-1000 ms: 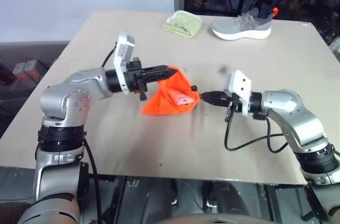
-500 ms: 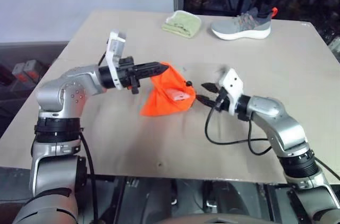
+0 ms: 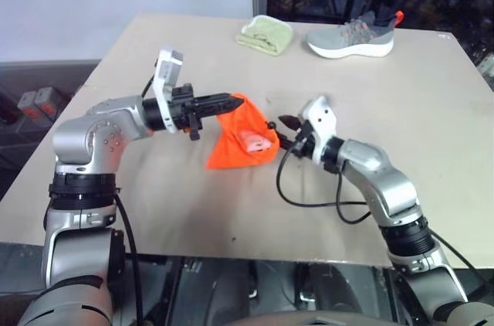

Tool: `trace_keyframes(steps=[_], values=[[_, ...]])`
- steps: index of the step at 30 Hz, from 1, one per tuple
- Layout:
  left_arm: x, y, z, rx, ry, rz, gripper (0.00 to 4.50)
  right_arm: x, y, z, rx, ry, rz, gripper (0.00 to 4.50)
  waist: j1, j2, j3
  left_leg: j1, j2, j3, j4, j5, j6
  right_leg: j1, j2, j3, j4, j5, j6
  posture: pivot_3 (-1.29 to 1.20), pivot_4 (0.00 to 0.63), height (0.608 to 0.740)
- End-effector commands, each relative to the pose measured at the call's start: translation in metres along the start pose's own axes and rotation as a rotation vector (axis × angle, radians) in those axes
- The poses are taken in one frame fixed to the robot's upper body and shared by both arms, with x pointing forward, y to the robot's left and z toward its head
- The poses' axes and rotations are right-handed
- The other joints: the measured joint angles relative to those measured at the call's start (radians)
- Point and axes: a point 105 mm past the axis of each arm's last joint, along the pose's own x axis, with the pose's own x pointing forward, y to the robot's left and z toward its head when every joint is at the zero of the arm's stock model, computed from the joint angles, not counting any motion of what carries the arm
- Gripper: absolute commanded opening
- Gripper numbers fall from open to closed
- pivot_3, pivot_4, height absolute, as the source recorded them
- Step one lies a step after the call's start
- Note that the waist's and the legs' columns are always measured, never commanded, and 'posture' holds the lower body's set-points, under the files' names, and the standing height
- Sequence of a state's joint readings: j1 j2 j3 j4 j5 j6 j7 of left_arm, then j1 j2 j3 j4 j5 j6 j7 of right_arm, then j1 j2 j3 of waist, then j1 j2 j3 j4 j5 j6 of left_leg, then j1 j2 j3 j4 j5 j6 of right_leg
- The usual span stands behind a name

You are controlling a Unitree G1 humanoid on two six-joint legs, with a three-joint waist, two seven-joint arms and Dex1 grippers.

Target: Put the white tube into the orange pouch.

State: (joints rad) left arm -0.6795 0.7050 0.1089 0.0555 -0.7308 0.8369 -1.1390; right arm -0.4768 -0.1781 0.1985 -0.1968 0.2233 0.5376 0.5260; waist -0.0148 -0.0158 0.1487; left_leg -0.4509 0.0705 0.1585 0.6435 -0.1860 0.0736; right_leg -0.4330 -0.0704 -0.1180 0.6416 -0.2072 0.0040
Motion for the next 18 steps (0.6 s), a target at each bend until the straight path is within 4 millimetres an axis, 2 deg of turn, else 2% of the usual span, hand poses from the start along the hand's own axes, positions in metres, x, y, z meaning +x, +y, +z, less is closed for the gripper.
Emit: trace_keyframes(steps=[1,5,8,12,18], values=[[-0.004,-0.008,0.011,0.054,-0.022,-0.002,0.0,-0.003,-0.009,0.02,-0.015,-0.092,-0.061,2.32,0.0,0.0,0.0,0.0,0.0,0.0,0.0,0.0,0.0,0.0,0.0,0.0,0.0,0.0,0.0,0.0,0.15,0.74],[-0.004,-0.009,0.011,0.048,-0.027,0.003,0.0,-0.003,-0.01,0.026,0.01,-0.139,-0.074,2.32,-0.001,0.0,0.0,0.0,0.0,0.0,0.0,0.0,0.0,0.0,0.0,0.0,0.0,0.0,0.0,0.0,0.15,0.74],[-0.003,-0.01,0.011,0.046,-0.03,0.005,0.0,-0.003,-0.002,0.026,0.005,-0.142,-0.027,2.32,-0.001,0.0,0.0,0.0,0.0,0.0,0.0,0.0,0.0,0.0,0.0,0.0,0.0,0.0,0.0,0.0,0.15,0.74],[-0.003,-0.01,0.011,0.045,-0.033,0.009,0.0,-0.003,0.008,0.018,-0.046,-0.102,0.037,2.32,-0.001,0.0,0.0,0.0,0.0,0.0,0.0,0.0,0.0,0.0,0.0,0.0,0.0,0.0,0.0,0.0,0.15,0.74],[-0.004,-0.01,0.012,0.045,-0.037,0.016,0.0,-0.002,0.001,0.002,-0.206,-0.026,0.031,2.32,-0.001,0.0,0.0,0.0,0.0,0.0,0.0,0.0,0.0,0.0,0.0,0.0,0.0,0.0,0.0,0.0,0.15,0.74]])
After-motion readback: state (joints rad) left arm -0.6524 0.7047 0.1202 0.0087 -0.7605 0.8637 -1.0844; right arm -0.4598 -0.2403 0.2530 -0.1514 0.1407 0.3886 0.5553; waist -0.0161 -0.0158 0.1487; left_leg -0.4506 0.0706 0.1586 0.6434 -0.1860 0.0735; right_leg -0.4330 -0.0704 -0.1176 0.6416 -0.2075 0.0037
